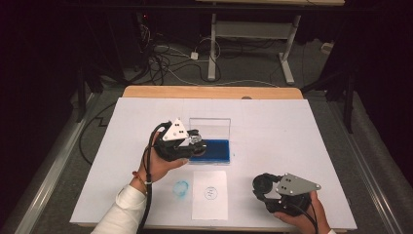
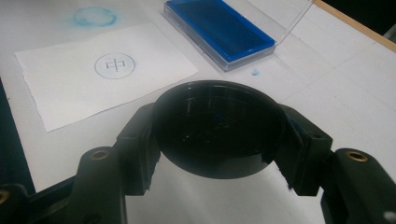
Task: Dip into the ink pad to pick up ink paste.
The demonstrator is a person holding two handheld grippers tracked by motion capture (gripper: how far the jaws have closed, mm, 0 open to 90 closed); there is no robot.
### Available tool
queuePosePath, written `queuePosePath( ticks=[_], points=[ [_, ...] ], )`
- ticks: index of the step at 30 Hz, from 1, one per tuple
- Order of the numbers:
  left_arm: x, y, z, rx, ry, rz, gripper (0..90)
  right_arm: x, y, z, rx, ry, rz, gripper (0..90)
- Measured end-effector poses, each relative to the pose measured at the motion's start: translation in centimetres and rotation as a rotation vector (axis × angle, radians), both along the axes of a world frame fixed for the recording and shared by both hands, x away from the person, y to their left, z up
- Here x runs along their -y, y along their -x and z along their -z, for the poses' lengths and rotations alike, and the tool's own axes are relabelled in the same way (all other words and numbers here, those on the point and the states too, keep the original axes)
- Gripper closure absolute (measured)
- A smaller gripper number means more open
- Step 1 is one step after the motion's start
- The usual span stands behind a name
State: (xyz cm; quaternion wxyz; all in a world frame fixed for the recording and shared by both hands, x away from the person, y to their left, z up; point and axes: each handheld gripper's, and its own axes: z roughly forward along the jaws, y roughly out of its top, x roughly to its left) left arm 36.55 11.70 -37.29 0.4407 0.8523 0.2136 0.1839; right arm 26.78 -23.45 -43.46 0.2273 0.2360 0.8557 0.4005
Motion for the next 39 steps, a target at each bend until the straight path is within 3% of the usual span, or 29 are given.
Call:
queuePosePath(
  ticks=[6,14,22,29,39],
  points=[
    [0.1,0.6,-0.4,0.018,-0.005,0.015,54.7,0.0,0.0,0.0,0.002,-0.001,0.000,38.7],
    [0.1,1.0,-0.5,0.012,-0.005,0.028,54.6,0.2,0.0,-0.2,0.006,-0.004,0.001,38.7],
    [0.5,2.0,-1.1,0.050,-0.014,0.047,54.6,0.3,0.0,-0.2,0.003,-0.003,0.006,38.7],
    [0.3,2.7,-1.2,0.053,-0.001,0.056,54.6,0.3,0.0,-0.2,0.004,-0.003,0.005,38.6],
    [0.1,3.7,-1.4,0.073,-0.017,0.074,54.6,0.3,0.0,-0.3,0.005,-0.004,0.001,38.6]
  ],
)
